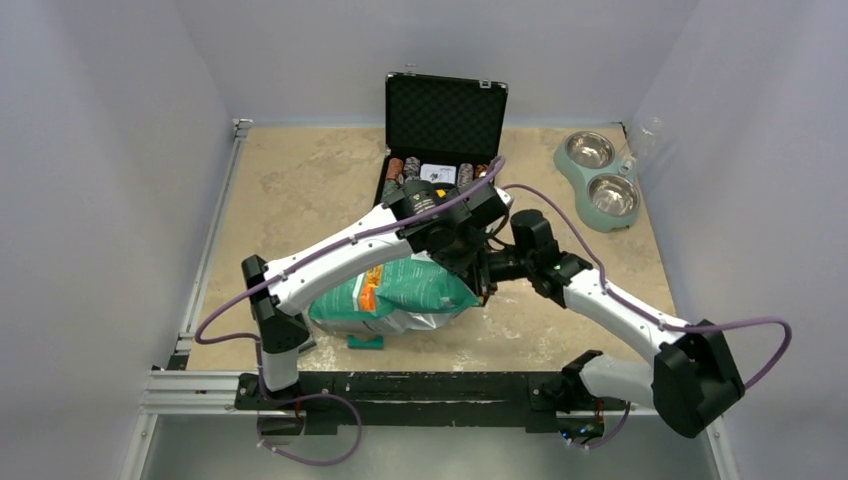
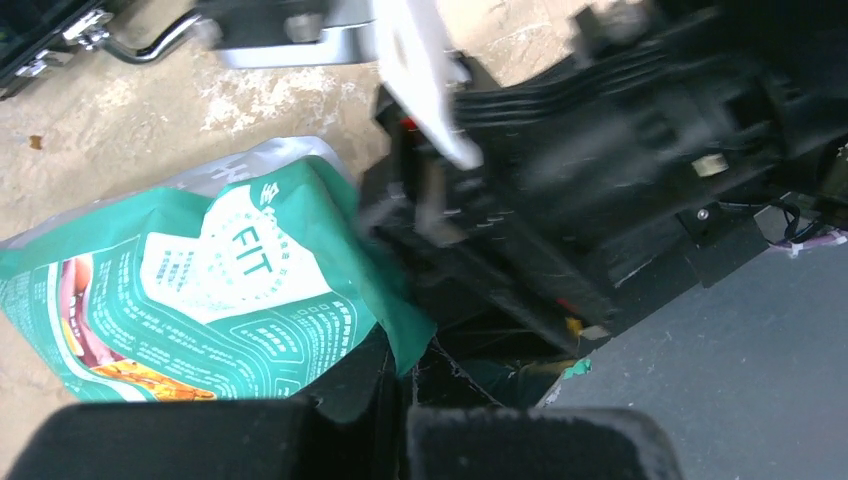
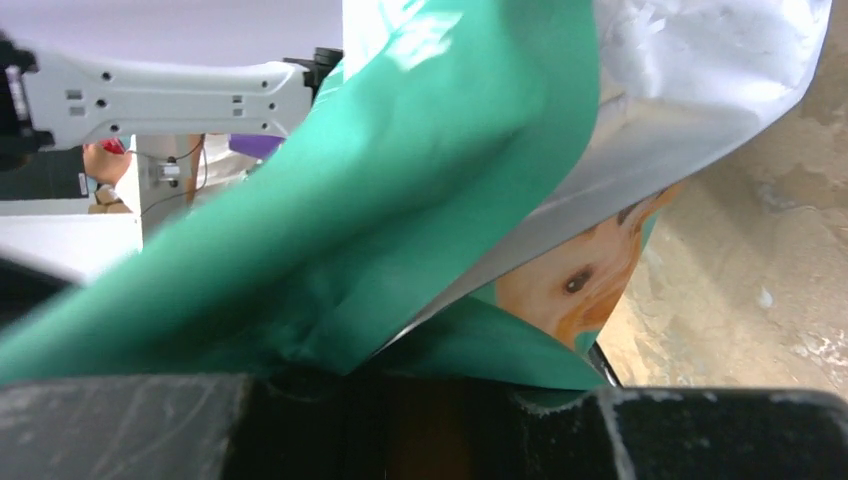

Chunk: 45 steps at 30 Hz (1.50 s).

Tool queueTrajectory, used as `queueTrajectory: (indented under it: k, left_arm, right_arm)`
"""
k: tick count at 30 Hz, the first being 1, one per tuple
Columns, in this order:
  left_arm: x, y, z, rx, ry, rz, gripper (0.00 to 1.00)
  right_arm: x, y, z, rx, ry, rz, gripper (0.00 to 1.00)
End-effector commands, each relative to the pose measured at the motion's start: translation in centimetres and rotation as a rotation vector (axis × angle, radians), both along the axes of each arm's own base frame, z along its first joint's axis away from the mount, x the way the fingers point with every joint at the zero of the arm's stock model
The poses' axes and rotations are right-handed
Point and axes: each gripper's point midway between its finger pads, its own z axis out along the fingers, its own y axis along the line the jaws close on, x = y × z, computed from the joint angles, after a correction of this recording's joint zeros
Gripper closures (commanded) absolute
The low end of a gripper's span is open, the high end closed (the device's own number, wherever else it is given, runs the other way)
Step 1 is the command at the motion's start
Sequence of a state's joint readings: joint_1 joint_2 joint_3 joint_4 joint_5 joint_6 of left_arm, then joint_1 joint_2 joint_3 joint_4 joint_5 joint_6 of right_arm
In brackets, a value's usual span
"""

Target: Serve the pet food

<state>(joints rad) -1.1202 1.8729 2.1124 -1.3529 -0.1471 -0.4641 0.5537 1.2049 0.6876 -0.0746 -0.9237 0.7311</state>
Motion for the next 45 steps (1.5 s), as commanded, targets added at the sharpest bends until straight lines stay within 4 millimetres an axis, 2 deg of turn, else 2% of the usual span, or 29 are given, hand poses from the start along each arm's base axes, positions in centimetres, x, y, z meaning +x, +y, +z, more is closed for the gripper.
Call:
queueTrajectory:
  k: [1,4,7,12,20,27,37,41,45]
  left_arm:
    - [0.1,0.1,8.4,-0.302,-0.174,0.048,1.0]
    - [0.3,2.1,8.7,-0.305,-0.216,0.085,1.0]
    - [0.3,3.8,9.4,-0.317,-0.255,0.101,1.0]
    - [0.0,5.3,10.7,-0.337,-0.299,0.069,1.0]
    - [-0.9,6.4,11.5,-0.392,-0.341,0.007,1.0]
    - [-1.0,7.7,11.4,-0.391,-0.418,-0.059,1.0]
    - [-1.1,8.1,12.9,-0.422,-0.494,-0.138,1.0]
    - [-1.9,8.3,13.1,-0.466,-0.507,-0.171,1.0]
    - [-3.0,7.9,12.6,-0.515,-0.479,-0.219,1.0]
  right_arm:
    - [-1.8,-0.5,5.3,0.176,-0.175,0.057,1.0]
    - [-2.7,-1.6,5.7,0.171,-0.191,0.024,1.0]
    - [-3.7,-2.4,5.0,0.185,-0.137,0.003,1.0]
    - [-4.4,-3.2,4.3,0.187,-0.07,-0.085,1.0]
    - [-5.0,-4.0,6.9,0.242,-0.03,-0.145,1.0]
    - [-6.5,-5.0,7.6,0.221,-0.02,-0.162,1.0]
    - [-7.2,-5.3,9.2,0.254,-0.04,-0.152,1.0]
    - [-7.5,-5.5,11.3,0.31,-0.088,-0.152,1.0]
    - [-7.6,-5.7,12.1,0.344,-0.141,-0.167,1.0]
